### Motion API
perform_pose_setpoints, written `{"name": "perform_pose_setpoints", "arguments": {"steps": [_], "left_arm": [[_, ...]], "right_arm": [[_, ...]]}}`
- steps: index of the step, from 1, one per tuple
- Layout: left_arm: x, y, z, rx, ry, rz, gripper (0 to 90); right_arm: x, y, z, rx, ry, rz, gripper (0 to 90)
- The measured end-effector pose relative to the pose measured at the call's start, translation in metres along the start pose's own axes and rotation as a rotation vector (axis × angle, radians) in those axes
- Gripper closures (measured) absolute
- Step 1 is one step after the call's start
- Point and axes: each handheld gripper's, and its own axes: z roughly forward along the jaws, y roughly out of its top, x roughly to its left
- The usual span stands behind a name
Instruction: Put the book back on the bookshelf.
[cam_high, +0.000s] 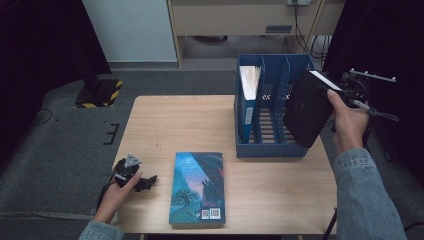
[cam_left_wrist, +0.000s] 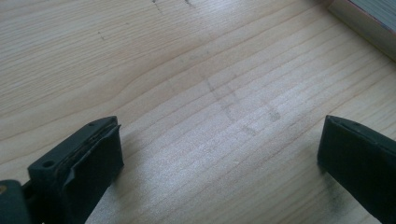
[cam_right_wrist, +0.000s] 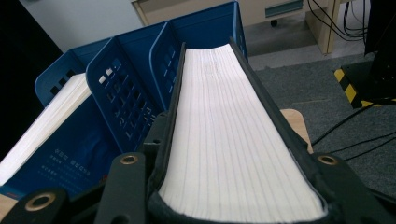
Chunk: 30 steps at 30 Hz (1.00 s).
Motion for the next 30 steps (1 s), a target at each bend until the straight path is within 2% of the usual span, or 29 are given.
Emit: {"name": "perform_pose_setpoints", "arguments": {"steps": [3,11,17,23,30], "left_arm": [[0.000,0.000,0.000,0.002,-0.001,0.001,0.0],[-0.001,0.000,0.001,-0.003,-0.002,0.003,0.0],[-0.001,0.000,0.001,-0.001,-0.002,0.004,0.0],[-0.001,0.000,0.001,-0.008,-0.002,0.004,0.0],[-0.001,0.000,0.001,-0.005,-0.003,0.008,0.0]], "right_arm": [[0.003,0.000,0.002,0.001,-0.005,-0.021,52.1],[0.007,0.002,0.009,0.016,-0.012,-0.039,52.1],[0.009,0.004,0.016,0.033,-0.020,-0.035,52.1],[0.015,0.006,0.022,0.042,-0.030,-0.073,52.1],[0.020,0.008,0.034,0.049,-0.052,-0.086,52.2]]}}
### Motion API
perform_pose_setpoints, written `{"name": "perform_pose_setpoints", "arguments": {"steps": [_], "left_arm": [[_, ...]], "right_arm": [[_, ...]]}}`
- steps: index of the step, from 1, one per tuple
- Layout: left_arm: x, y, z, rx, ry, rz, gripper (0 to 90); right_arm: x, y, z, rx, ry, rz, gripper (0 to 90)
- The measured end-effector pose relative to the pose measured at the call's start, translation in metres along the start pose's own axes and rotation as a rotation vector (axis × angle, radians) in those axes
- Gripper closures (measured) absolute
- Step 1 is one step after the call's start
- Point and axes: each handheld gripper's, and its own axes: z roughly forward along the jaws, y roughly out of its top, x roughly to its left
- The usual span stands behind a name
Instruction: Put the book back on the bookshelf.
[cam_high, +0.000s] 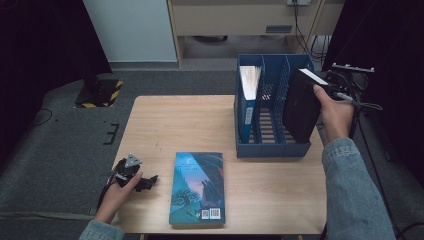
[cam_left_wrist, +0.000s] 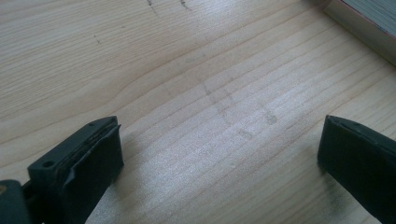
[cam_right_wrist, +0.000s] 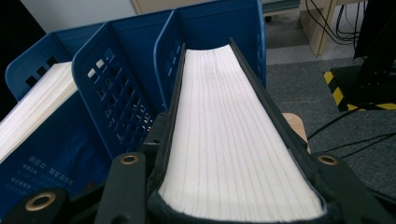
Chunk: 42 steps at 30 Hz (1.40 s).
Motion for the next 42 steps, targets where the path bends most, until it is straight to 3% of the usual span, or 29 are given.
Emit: {"name": "perform_pose_setpoints", "arguments": {"steps": [23,42], "left_arm": [[-0.001,0.000,0.001,-0.004,-0.009,0.005,0.0],[-0.001,0.000,0.001,-0.005,-0.009,0.004,0.0]], "right_arm": [[0.005,-0.009,0.037,0.005,-0.038,-0.037,52.1],[0.003,-0.026,0.051,0.019,-0.058,-0.023,52.1]]}}
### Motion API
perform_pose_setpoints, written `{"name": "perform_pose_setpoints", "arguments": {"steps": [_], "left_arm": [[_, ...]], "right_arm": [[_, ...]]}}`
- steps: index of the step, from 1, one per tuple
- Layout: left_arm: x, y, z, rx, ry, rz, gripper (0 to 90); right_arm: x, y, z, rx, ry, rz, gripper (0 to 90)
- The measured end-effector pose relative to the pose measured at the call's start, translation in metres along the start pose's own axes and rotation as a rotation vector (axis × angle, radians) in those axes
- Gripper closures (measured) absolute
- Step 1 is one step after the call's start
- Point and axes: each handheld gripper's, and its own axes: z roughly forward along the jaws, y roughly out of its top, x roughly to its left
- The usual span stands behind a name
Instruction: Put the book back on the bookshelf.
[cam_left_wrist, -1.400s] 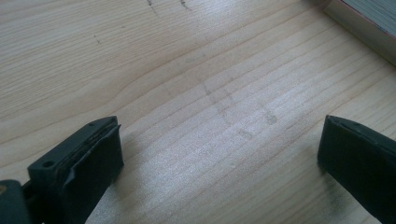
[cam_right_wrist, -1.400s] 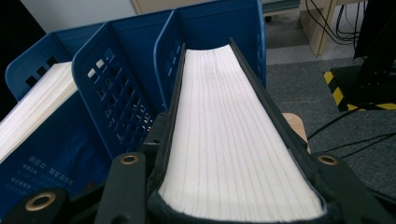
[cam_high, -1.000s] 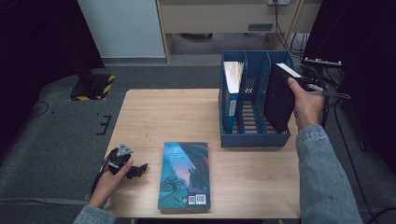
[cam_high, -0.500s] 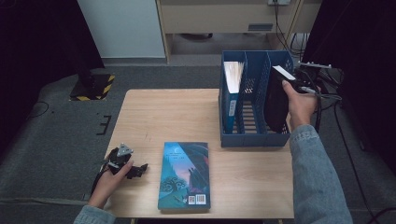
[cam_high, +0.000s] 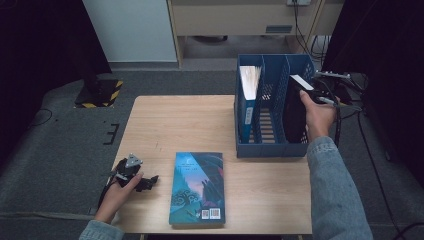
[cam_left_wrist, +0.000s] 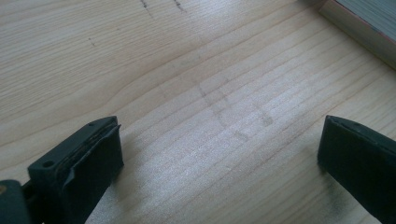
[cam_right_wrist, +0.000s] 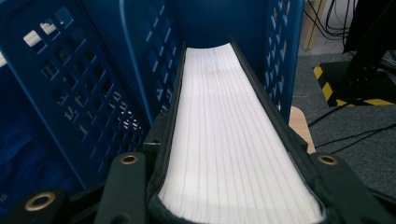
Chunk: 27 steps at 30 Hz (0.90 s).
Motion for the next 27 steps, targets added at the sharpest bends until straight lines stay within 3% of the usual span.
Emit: {"name": "perform_pose_setpoints", "arguments": {"steps": [9,16,27], "left_arm": [[0.000,0.000,0.000,0.002,0.001,-0.001,0.0],[0.000,0.000,0.000,0.002,0.000,0.000,0.0],[0.000,0.001,0.000,0.006,-0.003,0.007,0.0]], "right_arm": [[0.003,-0.003,0.007,0.002,-0.010,-0.008,52.1],[0.000,-0.004,0.013,-0.019,-0.024,0.030,52.1],[0.004,-0.006,0.019,-0.056,-0.038,0.022,52.0]]}}
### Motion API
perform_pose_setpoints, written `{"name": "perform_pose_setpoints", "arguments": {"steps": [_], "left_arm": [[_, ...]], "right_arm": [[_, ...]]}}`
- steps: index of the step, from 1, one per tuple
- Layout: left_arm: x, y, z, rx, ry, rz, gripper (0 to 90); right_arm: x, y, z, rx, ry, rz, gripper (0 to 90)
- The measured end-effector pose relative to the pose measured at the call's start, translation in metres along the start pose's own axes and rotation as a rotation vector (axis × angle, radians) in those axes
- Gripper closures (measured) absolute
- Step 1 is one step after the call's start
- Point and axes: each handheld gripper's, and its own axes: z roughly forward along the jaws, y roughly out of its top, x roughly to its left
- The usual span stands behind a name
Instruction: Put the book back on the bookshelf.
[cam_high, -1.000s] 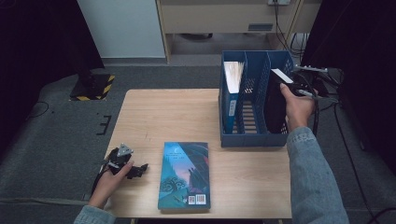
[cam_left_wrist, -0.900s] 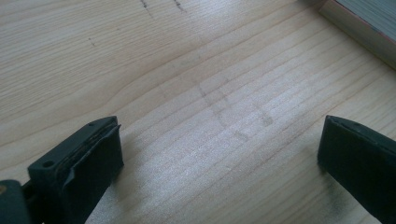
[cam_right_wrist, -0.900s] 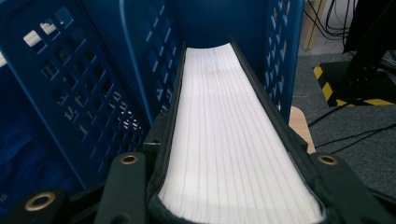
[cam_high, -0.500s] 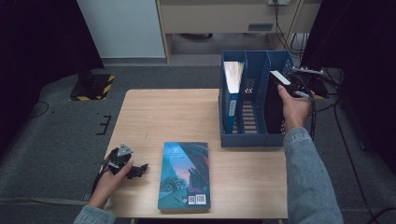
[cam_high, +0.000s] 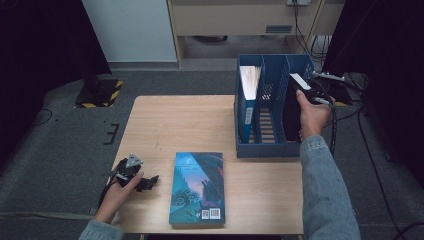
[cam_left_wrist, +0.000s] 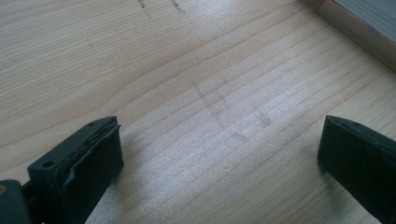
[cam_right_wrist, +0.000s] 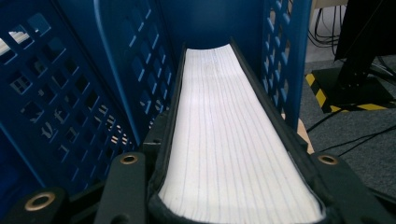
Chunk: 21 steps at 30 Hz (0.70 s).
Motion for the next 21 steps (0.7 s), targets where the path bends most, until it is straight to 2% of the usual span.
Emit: {"name": "perform_pose_setpoints", "arguments": {"steps": [4,10,12,16,19,21], "left_arm": [[0.000,0.000,0.000,0.001,0.000,0.000,0.0],[0.000,0.000,0.000,0.003,-0.001,0.003,0.0],[-0.001,0.000,0.000,0.001,-0.001,0.001,0.0],[-0.002,0.000,0.000,0.003,-0.003,0.002,0.0],[-0.003,0.000,0.000,-0.002,-0.004,-0.001,0.0],[-0.003,0.000,0.000,0.001,-0.006,0.002,0.0]], "right_arm": [[0.001,-0.004,0.002,-0.002,-0.002,-0.009,51.9],[-0.007,-0.009,-0.002,0.005,0.000,0.025,51.7],[-0.008,-0.008,-0.004,0.030,-0.006,0.029,51.7],[-0.008,-0.008,-0.009,0.074,-0.002,0.002,51.5],[-0.009,-0.010,-0.011,0.088,0.002,0.007,51.2],[-0.011,-0.012,-0.013,0.117,0.005,0.008,51.0]]}}
